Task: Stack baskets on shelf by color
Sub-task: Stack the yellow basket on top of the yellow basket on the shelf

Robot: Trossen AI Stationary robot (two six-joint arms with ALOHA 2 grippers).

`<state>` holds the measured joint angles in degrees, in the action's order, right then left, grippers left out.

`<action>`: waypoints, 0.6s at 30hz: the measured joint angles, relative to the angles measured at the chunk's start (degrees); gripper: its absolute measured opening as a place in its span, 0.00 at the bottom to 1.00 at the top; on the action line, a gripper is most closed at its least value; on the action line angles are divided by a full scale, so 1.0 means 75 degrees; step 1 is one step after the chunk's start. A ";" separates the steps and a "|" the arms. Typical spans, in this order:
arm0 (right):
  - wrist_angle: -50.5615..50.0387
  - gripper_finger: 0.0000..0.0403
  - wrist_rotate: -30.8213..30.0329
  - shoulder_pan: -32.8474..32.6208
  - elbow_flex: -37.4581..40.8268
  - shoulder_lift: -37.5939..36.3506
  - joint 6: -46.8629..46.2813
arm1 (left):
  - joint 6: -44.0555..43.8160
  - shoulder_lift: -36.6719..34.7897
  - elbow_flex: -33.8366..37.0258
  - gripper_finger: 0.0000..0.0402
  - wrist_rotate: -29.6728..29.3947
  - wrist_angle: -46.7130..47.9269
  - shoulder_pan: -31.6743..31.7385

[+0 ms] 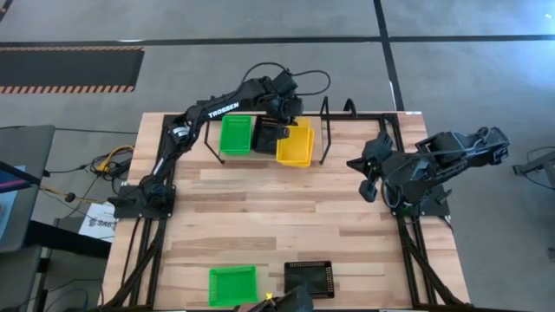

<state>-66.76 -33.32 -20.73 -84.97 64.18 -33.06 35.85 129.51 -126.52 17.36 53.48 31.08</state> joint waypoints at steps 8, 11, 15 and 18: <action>0.0005 0.00 -0.0012 0.0000 -0.0002 -0.0012 -0.0009 | 0.0117 0.0005 0.0158 0.00 -0.0016 -0.0229 -0.0030; 0.0005 0.00 -0.0015 0.0000 -0.0001 -0.0009 -0.0010 | 0.0142 0.0003 0.0158 0.00 -0.0016 -0.0355 -0.0024; 0.0002 0.00 -0.0026 0.0000 0.0000 -0.0009 -0.0053 | 0.0019 0.0003 0.0158 0.00 -0.0050 -0.0360 -0.0040; 0.0002 0.00 -0.0031 0.0000 0.0000 -0.0009 -0.0137 | 0.0083 0.0003 0.0158 0.00 -0.0201 -0.0388 -0.0097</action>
<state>-66.75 -33.55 -20.73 -84.97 64.12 -34.09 36.47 129.54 -125.34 15.85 50.58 30.34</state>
